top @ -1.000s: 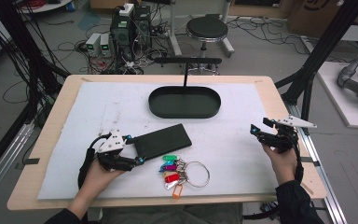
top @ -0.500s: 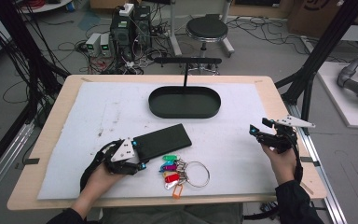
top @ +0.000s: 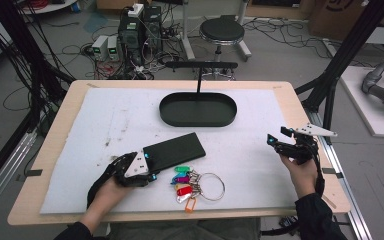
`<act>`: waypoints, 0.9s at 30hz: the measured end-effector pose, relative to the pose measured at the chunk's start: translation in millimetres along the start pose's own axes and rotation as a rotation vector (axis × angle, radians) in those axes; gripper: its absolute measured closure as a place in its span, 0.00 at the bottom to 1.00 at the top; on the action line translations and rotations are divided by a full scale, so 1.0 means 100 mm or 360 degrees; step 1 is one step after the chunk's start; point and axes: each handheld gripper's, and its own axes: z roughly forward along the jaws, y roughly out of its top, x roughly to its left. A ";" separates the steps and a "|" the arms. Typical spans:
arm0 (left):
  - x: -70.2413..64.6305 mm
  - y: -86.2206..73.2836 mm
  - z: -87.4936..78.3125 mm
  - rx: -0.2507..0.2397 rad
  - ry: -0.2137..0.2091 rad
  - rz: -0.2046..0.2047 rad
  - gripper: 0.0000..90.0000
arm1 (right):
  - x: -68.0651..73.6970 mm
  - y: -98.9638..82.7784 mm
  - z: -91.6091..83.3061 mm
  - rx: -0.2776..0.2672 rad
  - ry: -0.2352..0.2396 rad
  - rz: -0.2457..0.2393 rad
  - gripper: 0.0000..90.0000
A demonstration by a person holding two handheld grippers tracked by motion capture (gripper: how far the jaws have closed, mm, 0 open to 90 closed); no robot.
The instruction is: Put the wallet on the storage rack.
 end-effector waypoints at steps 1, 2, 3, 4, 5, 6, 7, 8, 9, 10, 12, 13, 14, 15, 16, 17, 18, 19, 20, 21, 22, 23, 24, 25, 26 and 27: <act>0.00 0.00 0.00 -0.0003 -0.0001 -0.0002 0.55 | 0.00 0.00 0.00 0.0004 -0.0001 -0.0002 0.37; 0.00 0.00 -0.01 -0.0003 -0.0008 0.0007 0.58 | 0.00 0.00 0.00 0.0003 0.0002 -0.0009 0.37; 0.00 0.00 -0.01 -0.0003 -0.0008 0.0007 0.59 | 0.00 0.00 0.00 0.0003 0.0002 -0.0009 0.37; 0.00 0.00 -0.01 -0.0009 -0.0014 0.0010 0.62 | 0.01 0.00 0.01 0.0004 0.0000 -0.0009 0.37; 0.00 0.00 -0.01 -0.0009 -0.0015 0.0016 0.64 | 0.01 0.00 0.01 0.0004 -0.0001 -0.0010 0.37; -0.01 0.01 -0.02 -0.0018 -0.0024 0.0027 0.66 | 0.01 0.00 0.01 0.0004 -0.0001 -0.0008 0.37; -0.01 0.01 -0.02 -0.0018 -0.0024 0.0027 0.69 | 0.01 0.00 0.01 0.0004 -0.0001 -0.0008 0.37; -0.01 0.01 -0.03 -0.0022 -0.0025 0.0033 0.72 | 0.00 0.00 0.01 0.0005 0.0003 -0.0006 0.37; -0.01 0.02 -0.03 -0.0018 -0.0027 0.0038 0.72 | 0.00 0.00 0.01 0.0005 0.0003 -0.0006 0.37; -0.01 0.02 -0.03 -0.0019 -0.0026 0.0039 0.73 | 0.01 0.00 0.01 0.0006 0.0002 -0.0005 0.37; -0.01 0.03 -0.04 -0.0022 -0.0027 0.0050 0.76 | 0.01 0.00 0.01 0.0007 0.0003 -0.0006 0.37; -0.01 0.03 -0.04 -0.0023 -0.0030 0.0045 0.77 | 0.01 0.00 0.01 0.0006 0.0004 -0.0006 0.37; -0.01 0.04 -0.04 -0.0023 -0.0032 0.0046 0.79 | 0.00 0.00 0.01 0.0005 0.0005 -0.0005 0.37; 0.00 0.04 -0.04 -0.0028 -0.0035 0.0049 0.79 | 0.00 0.00 0.01 0.0005 0.0005 -0.0005 0.37; 0.00 0.05 -0.05 -0.0034 -0.0034 0.0048 0.80 | 0.00 0.00 0.01 0.0009 0.0003 -0.0004 0.37; 0.00 0.05 -0.06 -0.0040 -0.0031 0.0048 0.80 | 0.00 0.00 0.01 0.0009 0.0003 -0.0004 0.37; 0.02 0.07 -0.09 -0.0074 -0.0027 0.0035 0.83 | 0.00 0.00 0.01 0.0008 0.0003 0.0003 0.37; 0.02 0.07 -0.09 -0.0074 -0.0027 0.0035 0.84 | 0.00 0.00 0.01 0.0008 0.0003 0.0003 0.37; 0.05 0.09 -0.12 -0.0119 -0.0036 -0.0004 0.84 | 0.00 0.00 0.01 0.0005 0.0004 0.0002 0.37; 0.05 0.09 -0.12 -0.0119 -0.0036 -0.0004 0.85 | 0.00 0.00 0.01 0.0007 0.0005 0.0003 0.37; 0.07 0.09 -0.14 -0.0146 -0.0037 -0.0021 0.85 | 0.00 0.00 0.01 0.0007 0.0005 0.0003 0.37; 0.08 0.10 -0.15 -0.0175 -0.0044 -0.0048 0.86 | 0.00 0.00 0.01 0.0009 0.0005 0.0002 0.37; 0.09 0.11 -0.16 -0.0205 -0.0056 -0.0066 0.86 | 0.00 0.00 0.01 0.0008 0.0005 0.0002 0.37; 0.09 0.12 -0.17 -0.0223 -0.0060 -0.0074 0.86 | 0.00 0.00 0.02 0.0007 0.0004 -0.0001 0.37; 0.10 0.14 -0.18 -0.0245 -0.0064 -0.0081 0.87 | 0.00 0.00 0.02 0.0005 0.0004 -0.0003 0.37; 0.10 0.15 -0.19 -0.0259 -0.0072 -0.0079 0.87 | 0.00 0.00 0.02 0.0002 0.0008 -0.0004 0.37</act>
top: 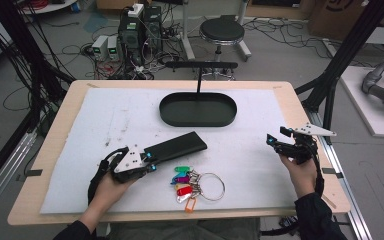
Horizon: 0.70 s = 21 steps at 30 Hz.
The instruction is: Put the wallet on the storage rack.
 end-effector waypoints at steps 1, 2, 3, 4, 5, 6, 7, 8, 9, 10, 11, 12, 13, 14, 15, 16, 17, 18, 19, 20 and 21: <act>0.00 0.01 0.00 -0.0020 -0.0004 -0.0008 0.87 | 0.01 0.00 0.00 -0.0001 0.0002 0.0001 0.37; 0.00 0.03 -0.01 -0.0033 -0.0007 -0.0010 0.87 | 0.01 0.00 0.00 -0.0001 0.0002 0.0001 0.37; 0.00 0.04 -0.01 -0.0055 -0.0013 -0.0019 0.87 | 0.01 0.00 0.00 0.0002 0.0004 0.0007 0.37; 0.01 0.05 -0.02 -0.0080 -0.0016 -0.0036 0.88 | 0.01 0.00 0.00 -0.0002 0.0005 0.0001 0.37; 0.02 0.06 -0.04 -0.0103 -0.0019 -0.0050 0.88 | 0.01 0.00 0.00 -0.0005 0.0008 -0.0003 0.37; 0.02 0.06 -0.05 -0.0129 -0.0022 -0.0072 0.88 | 0.01 0.00 0.00 -0.0009 0.0012 -0.0005 0.37; 0.03 0.07 -0.06 -0.0157 -0.0022 -0.0101 0.88 | 0.02 0.00 0.00 -0.0008 0.0014 0.0002 0.37; 0.04 0.07 -0.07 -0.0165 -0.0021 -0.0105 0.88 | 0.02 0.00 0.00 -0.0012 0.0019 -0.0004 0.37; 0.05 0.07 -0.08 -0.0181 -0.0021 -0.0127 0.88 | 0.03 0.01 0.00 -0.0018 0.0036 0.0008 0.37; 0.05 0.07 -0.09 -0.0204 -0.0026 -0.0150 0.88 | 0.03 0.01 0.00 -0.0018 0.0036 0.0008 0.37; 0.06 0.07 -0.10 -0.0230 -0.0026 -0.0180 0.88 | 0.03 0.01 0.01 -0.0038 0.0069 0.0020 0.37; 0.07 0.07 -0.12 -0.0240 -0.0027 -0.0187 0.88 | 0.03 0.01 0.01 -0.0038 0.0069 0.0020 0.37; 0.08 0.07 -0.13 -0.0255 -0.0029 -0.0207 0.88 | 0.04 0.02 0.01 -0.0046 0.0089 0.0033 0.37; 0.09 0.07 -0.14 -0.0264 -0.0026 -0.0219 0.88 | 0.05 0.03 0.02 -0.0060 0.0107 0.0033 0.37; 0.10 0.07 -0.15 -0.0278 -0.0027 -0.0235 0.88 | 0.08 0.05 0.04 -0.0081 0.0146 0.0014 0.37; 0.11 0.06 -0.16 -0.0301 -0.0026 -0.0263 0.88 | 0.08 0.05 0.04 -0.0081 0.0146 0.0014 0.37; 0.12 0.06 -0.18 -0.0323 -0.0027 -0.0286 0.88 | 0.13 0.08 0.06 -0.0095 0.0180 -0.0001 0.37; 0.13 0.06 -0.19 -0.0334 -0.0024 -0.0302 0.88 | 0.16 0.09 0.08 -0.0099 0.0199 -0.0008 0.37; 0.13 0.06 -0.20 -0.0341 -0.0020 -0.0313 0.88 | 0.16 0.09 0.08 -0.0099 0.0199 -0.0008 0.37; 0.14 0.06 -0.21 -0.0344 -0.0016 -0.0322 0.88 | 0.19 0.11 0.10 -0.0104 0.0215 -0.0014 0.37; 0.15 0.05 -0.23 -0.0360 -0.0020 -0.0344 0.88 | 0.25 0.15 0.15 -0.0117 0.0257 -0.0033 0.37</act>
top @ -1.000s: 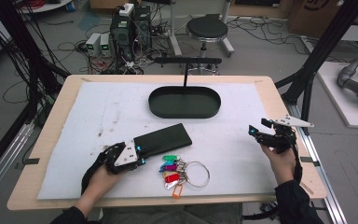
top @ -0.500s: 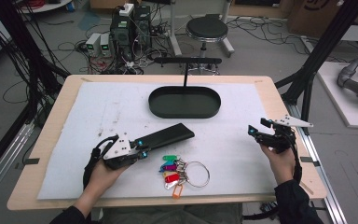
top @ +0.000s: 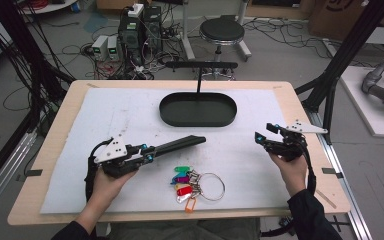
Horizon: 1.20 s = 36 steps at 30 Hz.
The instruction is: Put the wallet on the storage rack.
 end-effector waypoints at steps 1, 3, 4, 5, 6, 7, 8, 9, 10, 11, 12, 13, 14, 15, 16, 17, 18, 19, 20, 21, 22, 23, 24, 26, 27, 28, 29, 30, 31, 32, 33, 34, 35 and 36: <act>0.00 0.00 0.00 0.0000 0.0000 0.0000 0.88 | 0.00 0.00 0.00 0.0000 0.0000 0.0000 0.37; 0.02 0.00 -0.02 -0.0031 0.0002 -0.0032 0.88 | 0.06 0.04 0.07 -0.0002 0.0042 -0.0032 0.37; 0.02 0.01 -0.04 -0.0042 0.0001 -0.0045 0.88 | 0.09 0.06 0.11 0.0008 0.0064 -0.0046 0.37; 0.02 0.01 -0.05 -0.0046 0.0002 -0.0044 0.88 | 0.16 0.09 0.18 0.0004 0.0097 -0.0091 0.37; 0.02 0.02 -0.06 -0.0048 0.0003 -0.0047 0.88 | 0.19 0.10 0.22 0.0004 0.0118 -0.0112 0.37; 0.02 0.02 -0.07 -0.0055 0.0001 -0.0055 0.88 | 0.19 0.10 0.22 0.0004 0.0118 -0.0112 0.37; 0.02 0.02 -0.08 -0.0060 0.0004 -0.0064 0.88 | 0.25 0.12 0.29 -0.0008 0.0149 -0.0156 0.37; 0.03 0.03 -0.09 -0.0069 -0.0001 -0.0074 0.88 | 0.28 0.13 0.32 -0.0005 0.0170 -0.0174 0.37; 0.03 0.03 -0.09 -0.0077 -0.0001 -0.0080 0.88 | 0.28 0.13 0.32 -0.0005 0.0170 -0.0174 0.37; 0.02 0.03 -0.10 -0.0079 0.0007 -0.0080 0.88 | 0.31 0.14 0.36 -0.0005 0.0188 -0.0194 0.36; 0.03 0.04 -0.11 -0.0082 0.0003 -0.0085 0.88 | 0.38 0.17 0.45 0.0001 0.0229 -0.0238 0.36; 0.03 0.04 -0.11 -0.0082 0.0003 -0.0085 0.88 | 0.38 0.17 0.45 0.0001 0.0229 -0.0238 0.36; 0.03 0.04 -0.12 -0.0085 0.0008 -0.0090 0.88 | 0.44 0.18 0.54 0.0017 0.0273 -0.0275 0.36; 0.03 0.04 -0.12 -0.0086 0.0008 -0.0101 0.88 | 0.47 0.18 0.59 0.0032 0.0299 -0.0288 0.36; 0.03 0.04 -0.12 -0.0086 0.0008 -0.0101 0.88 | 0.47 0.18 0.59 0.0032 0.0299 -0.0288 0.36; 0.04 0.04 -0.12 -0.0091 0.0012 -0.0107 0.88 | 0.51 0.19 0.64 0.0057 0.0328 -0.0302 0.36; 0.04 0.03 -0.12 -0.0092 0.0014 -0.0110 0.88 | 0.54 0.19 0.68 0.0078 0.0353 -0.0317 0.36; 0.04 0.03 -0.13 -0.0093 0.0013 -0.0117 0.88 | 0.58 0.19 0.73 0.0104 0.0371 -0.0327 0.36; 0.05 0.03 -0.13 -0.0096 0.0013 -0.0125 0.88 | 0.61 0.19 0.78 0.0122 0.0395 -0.0339 0.37; 0.05 0.03 -0.14 -0.0096 0.0016 -0.0125 0.88 | 0.67 0.17 0.88 0.0156 0.0448 -0.0377 0.39; 0.05 0.03 -0.14 -0.0096 0.0016 -0.0125 0.88 | 0.70 0.16 0.93 0.0182 0.0478 -0.0399 0.39; 0.05 0.03 -0.14 -0.0099 0.0015 -0.0131 0.88 | 0.70 0.16 0.93 0.0182 0.0478 -0.0399 0.39; 0.06 0.02 -0.14 -0.0099 0.0014 -0.0136 0.88 | 0.77 0.14 1.02 0.0231 0.0510 -0.0437 0.40; 0.06 0.02 -0.14 -0.0100 0.0013 -0.0138 0.88 | 0.80 0.14 1.06 0.0248 0.0523 -0.0446 0.40; 0.06 0.02 -0.14 -0.0100 0.0012 -0.0140 0.88 | 0.83 0.14 1.10 0.0268 0.0535 -0.0455 0.41; 0.06 0.02 -0.14 -0.0100 0.0013 -0.0141 0.88 | 0.90 0.14 1.17 0.0276 0.0544 -0.0482 0.44; 0.06 0.02 -0.14 -0.0099 0.0013 -0.0140 0.88 | 0.90 0.14 1.17 0.0276 0.0544 -0.0482 0.44; 0.06 0.02 -0.14 -0.0098 0.0009 -0.0139 0.88 | 0.95 0.15 1.24 0.0298 0.0555 -0.0507 0.46; 0.06 0.02 -0.14 -0.0098 0.0009 -0.0139 0.88 | 0.95 0.15 1.24 0.0298 0.0555 -0.0507 0.46; 0.06 0.02 -0.14 -0.0098 0.0008 -0.0137 0.88 | 0.98 0.15 1.27 0.0302 0.0551 -0.0511 0.47; 0.06 0.01 -0.14 -0.0097 0.0007 -0.0138 0.88 | 1.00 0.15 1.30 0.0303 0.0550 -0.0524 0.49; 0.06 0.01 -0.14 -0.0096 0.0003 -0.0138 0.88 | 1.02 0.15 1.31 0.0308 0.0555 -0.0529 0.50; 0.06 0.01 -0.14 -0.0095 0.0002 -0.0136 0.88 | 1.05 0.16 1.34 0.0302 0.0552 -0.0545 0.57; 0.06 0.00 -0.15 -0.0092 -0.0003 -0.0132 0.88 | 1.06 0.16 1.35 0.0296 0.0566 -0.0563 0.60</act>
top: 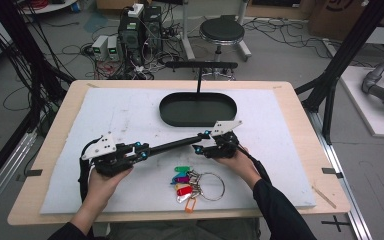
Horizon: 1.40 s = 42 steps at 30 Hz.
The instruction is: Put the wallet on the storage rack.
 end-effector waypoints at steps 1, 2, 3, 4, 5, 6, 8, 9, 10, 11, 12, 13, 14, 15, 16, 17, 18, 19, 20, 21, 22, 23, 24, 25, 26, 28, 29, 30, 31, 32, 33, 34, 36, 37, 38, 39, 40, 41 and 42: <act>0.00 0.00 0.00 0.0000 0.0000 0.0000 0.88 | 0.00 0.00 0.00 0.0000 0.0000 0.0000 0.60; 0.00 0.00 0.00 -0.0004 0.0003 -0.0006 0.88 | 0.02 0.01 0.00 0.0002 -0.0018 -0.0009 0.61; 0.00 -0.01 -0.01 -0.0007 0.0008 -0.0008 0.88 | 0.01 0.01 0.00 0.0003 -0.0037 -0.0048 0.67; 0.01 -0.01 -0.02 -0.0008 0.0005 -0.0009 0.88 | 0.01 0.01 0.00 0.0003 -0.0037 -0.0048 0.67; 0.01 -0.01 -0.03 -0.0014 0.0007 -0.0004 0.88 | 0.01 0.01 -0.02 0.0023 -0.0022 -0.0065 0.74; 0.01 -0.01 -0.03 -0.0014 0.0007 -0.0004 0.88 | 0.01 0.01 -0.03 0.0019 -0.0017 -0.0084 0.76; 0.01 -0.01 -0.04 -0.0035 0.0006 -0.0012 0.88 | 0.01 0.02 -0.05 0.0014 -0.0019 -0.0089 0.78; 0.01 0.00 -0.04 -0.0048 0.0004 -0.0013 0.88 | 0.01 0.03 -0.08 0.0005 -0.0022 -0.0090 0.79; 0.01 0.00 -0.04 -0.0057 -0.0003 -0.0018 0.88 | 0.00 0.04 -0.12 -0.0010 -0.0019 -0.0106 0.80; 0.01 0.00 -0.04 -0.0066 -0.0004 -0.0022 0.88 | 0.00 0.04 -0.15 -0.0021 -0.0014 -0.0102 0.82; 0.02 0.00 -0.02 -0.0074 -0.0016 -0.0027 0.88 | 0.01 0.06 -0.25 -0.0020 -0.0013 -0.0130 0.84; 0.02 0.00 -0.02 -0.0074 -0.0016 -0.0027 0.88 | 0.01 0.06 -0.25 -0.0020 -0.0013 -0.0130 0.84; 0.02 -0.01 0.00 -0.0068 -0.0026 -0.0026 0.88 | 0.01 0.07 -0.35 -0.0039 -0.0022 -0.0134 0.85; 0.02 -0.01 0.03 -0.0062 -0.0030 -0.0028 0.88 | 0.01 0.07 -0.35 -0.0039 -0.0022 -0.0134 0.85; 0.02 -0.02 0.06 -0.0053 -0.0036 -0.0027 0.87 | 0.00 0.06 -0.39 -0.0047 -0.0017 -0.0125 0.86; 0.02 -0.03 0.09 -0.0037 -0.0042 -0.0027 0.87 | -0.01 0.05 -0.42 -0.0045 -0.0012 -0.0106 0.86; 0.03 -0.04 0.12 -0.0018 -0.0045 -0.0023 0.87 | -0.04 0.02 -0.44 -0.0010 -0.0005 -0.0069 0.86; 0.04 -0.06 0.15 0.0003 -0.0045 -0.0021 0.87 | -0.04 0.02 -0.44 -0.0010 -0.0005 -0.0069 0.86; 0.05 -0.07 0.18 0.0023 -0.0037 -0.0018 0.86 | -0.04 0.00 -0.44 0.0011 -0.0003 -0.0046 0.86; 0.06 -0.08 0.21 0.0024 -0.0029 -0.0018 0.84 | -0.05 -0.01 -0.44 0.0018 -0.0005 -0.0035 0.86; 0.06 -0.09 0.22 0.0014 -0.0020 -0.0020 0.82 | -0.06 -0.02 -0.44 0.0021 0.0000 -0.0017 0.87; 0.07 -0.09 0.23 0.0014 -0.0006 -0.0011 0.77 | -0.07 -0.02 -0.44 0.0019 0.0010 0.0000 0.87; 0.07 -0.09 0.25 0.0027 0.0015 -0.0001 0.61 | -0.08 -0.03 -0.44 0.0018 0.0019 0.0022 0.87; 0.07 -0.10 0.26 0.0054 0.0033 0.0018 0.61 | -0.08 -0.03 -0.44 0.0018 0.0019 0.0022 0.87; 0.07 -0.11 0.28 0.0080 0.0049 0.0032 0.48 | -0.09 -0.03 -0.44 0.0028 0.0023 0.0048 0.88; 0.07 -0.13 0.31 0.0142 0.0059 0.0059 0.46 | -0.10 -0.04 -0.43 0.0035 0.0028 0.0052 0.88; 0.07 -0.14 0.32 0.0163 0.0056 0.0075 0.45 | -0.11 -0.05 -0.43 0.0036 0.0041 0.0068 0.87; 0.07 -0.15 0.34 0.0186 0.0060 0.0094 0.45 | -0.11 -0.05 -0.43 0.0036 0.0041 0.0068 0.87; 0.08 -0.16 0.35 0.0206 0.0069 0.0110 0.45 | -0.11 -0.06 -0.44 0.0046 0.0047 0.0081 0.87; 0.09 -0.17 0.36 0.0217 0.0065 0.0110 0.45 | -0.12 -0.06 -0.43 0.0032 0.0055 0.0072 0.87; 0.10 -0.17 0.38 0.0228 0.0063 0.0105 0.46 | -0.12 -0.06 -0.43 0.0035 0.0059 0.0072 0.87; 0.11 -0.18 0.39 0.0236 0.0063 0.0098 0.46 | -0.12 -0.06 -0.43 0.0035 0.0059 0.0072 0.87; 0.14 -0.20 0.40 0.0250 0.0039 0.0091 0.52 | -0.12 -0.07 -0.43 0.0034 0.0065 0.0067 0.87; 0.15 -0.21 0.39 0.0250 0.0036 0.0092 0.57 | -0.12 -0.07 -0.44 0.0046 0.0069 0.0077 0.87; 0.16 -0.21 0.39 0.0245 0.0036 0.0092 0.62 | -0.12 -0.07 -0.44 0.0045 0.0070 0.0081 0.87; 0.17 -0.21 0.38 0.0240 0.0030 0.0091 0.68 | -0.12 -0.08 -0.43 0.0049 0.0072 0.0079 0.87; 0.18 -0.21 0.38 0.0237 0.0022 0.0088 0.71 | -0.12 -0.08 -0.43 0.0050 0.0075 0.0086 0.87; 0.18 -0.22 0.38 0.0236 0.0014 0.0081 0.73 | -0.13 -0.09 -0.43 0.0045 0.0068 0.0074 0.87; 0.19 -0.22 0.38 0.0236 0.0012 0.0083 0.77 | -0.12 -0.09 -0.43 0.0058 0.0070 0.0082 0.86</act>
